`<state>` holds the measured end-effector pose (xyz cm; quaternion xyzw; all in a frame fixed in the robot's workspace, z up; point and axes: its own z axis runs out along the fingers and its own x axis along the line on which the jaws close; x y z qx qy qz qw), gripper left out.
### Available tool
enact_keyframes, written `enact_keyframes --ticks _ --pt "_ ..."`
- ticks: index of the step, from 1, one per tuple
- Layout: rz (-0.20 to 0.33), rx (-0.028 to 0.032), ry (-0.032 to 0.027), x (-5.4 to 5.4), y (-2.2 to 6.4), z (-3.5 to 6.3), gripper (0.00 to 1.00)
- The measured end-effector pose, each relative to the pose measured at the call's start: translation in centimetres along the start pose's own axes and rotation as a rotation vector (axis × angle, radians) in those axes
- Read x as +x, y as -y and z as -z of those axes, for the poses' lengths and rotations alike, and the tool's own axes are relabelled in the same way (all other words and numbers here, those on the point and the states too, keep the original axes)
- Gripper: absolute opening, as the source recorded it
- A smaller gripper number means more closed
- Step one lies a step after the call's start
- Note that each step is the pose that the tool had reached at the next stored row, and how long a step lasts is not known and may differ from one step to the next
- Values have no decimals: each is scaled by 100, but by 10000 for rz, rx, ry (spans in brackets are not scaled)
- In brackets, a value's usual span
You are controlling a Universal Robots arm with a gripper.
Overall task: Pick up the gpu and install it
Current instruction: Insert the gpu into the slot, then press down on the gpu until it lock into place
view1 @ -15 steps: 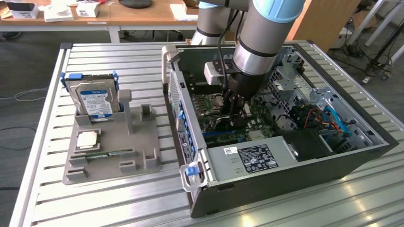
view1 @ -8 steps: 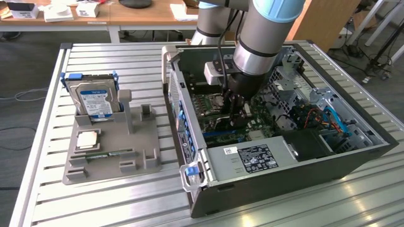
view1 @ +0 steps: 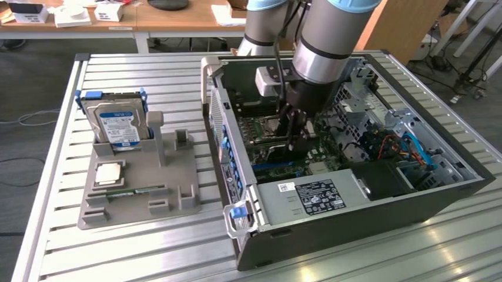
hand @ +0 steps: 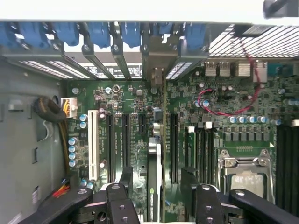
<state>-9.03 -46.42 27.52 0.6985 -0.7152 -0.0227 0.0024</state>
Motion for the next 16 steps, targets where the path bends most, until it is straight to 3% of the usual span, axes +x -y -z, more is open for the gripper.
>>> enact_keyframes --ticks 10,16 --pt "1 2 12 -10 -12 359 54" --pt "2 9 12 -11 -14 390 54"
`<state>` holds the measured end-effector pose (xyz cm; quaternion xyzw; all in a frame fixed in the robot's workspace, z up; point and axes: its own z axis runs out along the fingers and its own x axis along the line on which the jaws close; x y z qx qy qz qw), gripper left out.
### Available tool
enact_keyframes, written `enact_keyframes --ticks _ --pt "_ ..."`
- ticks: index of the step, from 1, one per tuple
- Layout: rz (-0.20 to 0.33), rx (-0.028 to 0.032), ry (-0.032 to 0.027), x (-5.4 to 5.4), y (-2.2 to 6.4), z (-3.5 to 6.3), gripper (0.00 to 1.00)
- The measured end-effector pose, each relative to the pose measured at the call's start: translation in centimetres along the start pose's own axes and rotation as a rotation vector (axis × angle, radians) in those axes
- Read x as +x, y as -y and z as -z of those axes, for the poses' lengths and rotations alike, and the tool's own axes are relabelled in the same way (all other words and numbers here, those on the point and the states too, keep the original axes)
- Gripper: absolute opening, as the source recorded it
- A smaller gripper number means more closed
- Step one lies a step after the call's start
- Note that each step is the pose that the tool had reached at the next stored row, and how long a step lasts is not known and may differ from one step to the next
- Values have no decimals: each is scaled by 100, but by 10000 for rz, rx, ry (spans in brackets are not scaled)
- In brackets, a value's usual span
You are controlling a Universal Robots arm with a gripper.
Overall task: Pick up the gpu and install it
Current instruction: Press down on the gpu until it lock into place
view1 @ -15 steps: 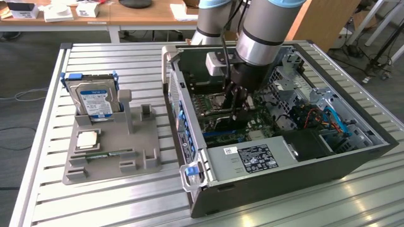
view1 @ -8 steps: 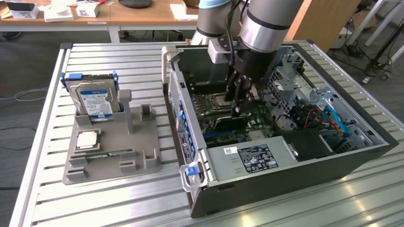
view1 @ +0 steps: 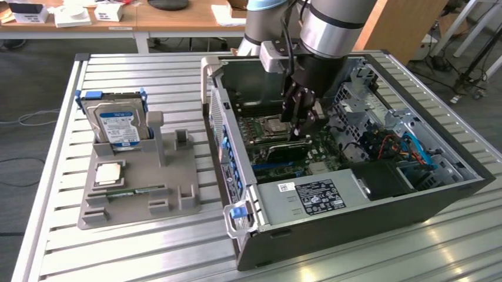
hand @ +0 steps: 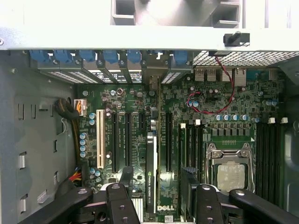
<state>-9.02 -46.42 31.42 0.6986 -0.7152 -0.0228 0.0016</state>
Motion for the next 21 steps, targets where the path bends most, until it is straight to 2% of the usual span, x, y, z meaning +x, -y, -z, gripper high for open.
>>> enact_keyframes --ticks 11,13,14,16,17,19,20,21 --pt "0 0 0 0 0 0 52" --pt "0 0 0 0 0 0 40" --pt "0 0 0 0 0 0 40" --pt "0 0 0 0 0 0 28" --pt "0 0 0 0 0 0 28" --pt "0 0 0 0 0 0 16" --pt "0 0 0 0 0 0 16" --pt "-1 0 0 0 0 0 11"
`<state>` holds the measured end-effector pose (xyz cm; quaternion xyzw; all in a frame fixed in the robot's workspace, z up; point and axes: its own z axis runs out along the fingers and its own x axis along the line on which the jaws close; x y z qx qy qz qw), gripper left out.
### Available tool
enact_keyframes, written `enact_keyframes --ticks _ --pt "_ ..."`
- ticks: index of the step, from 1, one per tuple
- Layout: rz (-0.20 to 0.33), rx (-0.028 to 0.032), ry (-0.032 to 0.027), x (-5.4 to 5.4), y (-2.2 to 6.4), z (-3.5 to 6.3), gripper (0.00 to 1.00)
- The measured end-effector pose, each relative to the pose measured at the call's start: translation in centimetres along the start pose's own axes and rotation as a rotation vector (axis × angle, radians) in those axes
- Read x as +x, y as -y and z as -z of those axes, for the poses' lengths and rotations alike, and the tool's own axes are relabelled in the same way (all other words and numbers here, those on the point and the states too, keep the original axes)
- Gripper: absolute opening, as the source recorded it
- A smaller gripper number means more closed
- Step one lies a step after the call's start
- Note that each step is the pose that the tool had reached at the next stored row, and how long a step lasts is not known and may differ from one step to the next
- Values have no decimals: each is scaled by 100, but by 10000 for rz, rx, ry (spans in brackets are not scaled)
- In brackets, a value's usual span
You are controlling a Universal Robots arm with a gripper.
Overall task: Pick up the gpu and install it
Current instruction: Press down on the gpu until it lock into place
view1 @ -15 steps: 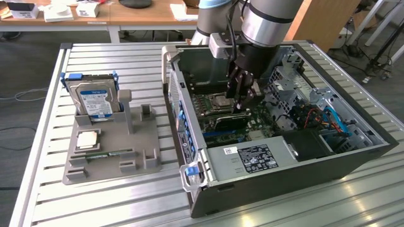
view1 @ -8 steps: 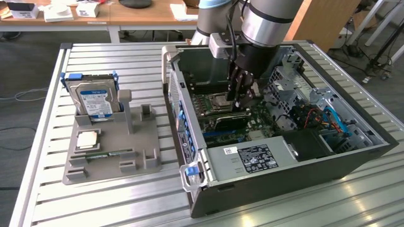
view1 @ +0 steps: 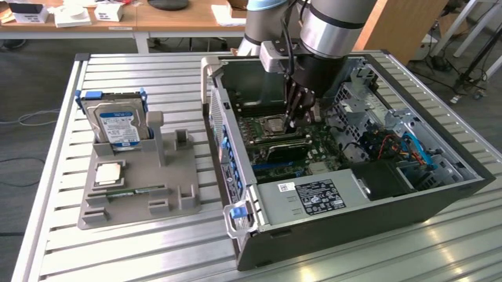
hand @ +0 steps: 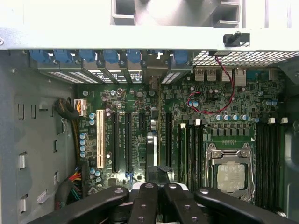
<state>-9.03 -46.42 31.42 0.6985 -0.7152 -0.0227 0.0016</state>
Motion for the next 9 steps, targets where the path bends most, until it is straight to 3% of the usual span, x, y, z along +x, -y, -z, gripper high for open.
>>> enact_keyframes --ticks 9 --pt "0 0 0 0 0 -9 11"
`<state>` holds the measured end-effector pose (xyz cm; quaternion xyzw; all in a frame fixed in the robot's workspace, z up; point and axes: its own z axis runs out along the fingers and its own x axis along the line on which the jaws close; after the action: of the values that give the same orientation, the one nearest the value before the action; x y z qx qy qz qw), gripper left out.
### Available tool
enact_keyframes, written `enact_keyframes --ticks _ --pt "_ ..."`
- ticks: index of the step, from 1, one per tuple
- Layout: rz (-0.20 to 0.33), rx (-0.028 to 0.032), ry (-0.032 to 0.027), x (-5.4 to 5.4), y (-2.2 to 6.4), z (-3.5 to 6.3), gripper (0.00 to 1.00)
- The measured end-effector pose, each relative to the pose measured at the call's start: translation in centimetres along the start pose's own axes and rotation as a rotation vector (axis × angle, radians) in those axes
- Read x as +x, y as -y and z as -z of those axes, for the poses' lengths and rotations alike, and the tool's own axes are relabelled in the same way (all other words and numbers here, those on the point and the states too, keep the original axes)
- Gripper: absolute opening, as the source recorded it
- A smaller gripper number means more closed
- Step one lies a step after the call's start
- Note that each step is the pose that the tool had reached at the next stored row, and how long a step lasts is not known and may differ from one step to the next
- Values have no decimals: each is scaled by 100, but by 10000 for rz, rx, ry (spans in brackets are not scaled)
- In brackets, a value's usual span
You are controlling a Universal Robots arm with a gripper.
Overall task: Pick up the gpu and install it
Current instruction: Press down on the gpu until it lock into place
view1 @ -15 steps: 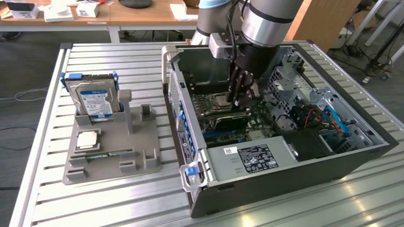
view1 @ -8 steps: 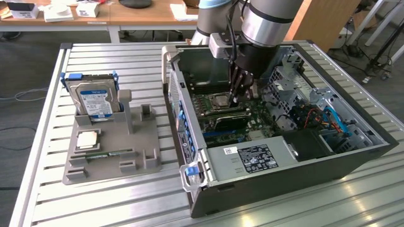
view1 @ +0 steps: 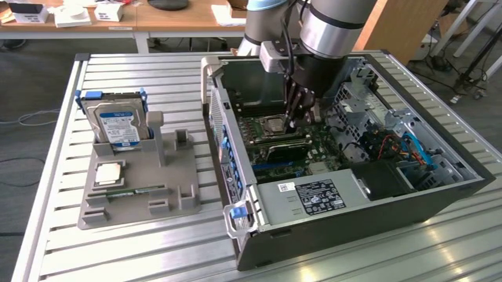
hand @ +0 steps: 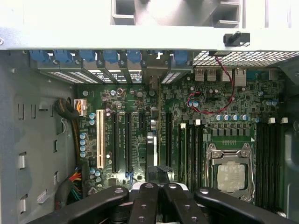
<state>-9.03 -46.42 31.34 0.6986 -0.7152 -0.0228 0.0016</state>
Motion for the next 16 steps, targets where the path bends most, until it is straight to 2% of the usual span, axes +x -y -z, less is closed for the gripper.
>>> enact_keyframes --ticks 16 --pt "0 0 1 4 4 -120 11"
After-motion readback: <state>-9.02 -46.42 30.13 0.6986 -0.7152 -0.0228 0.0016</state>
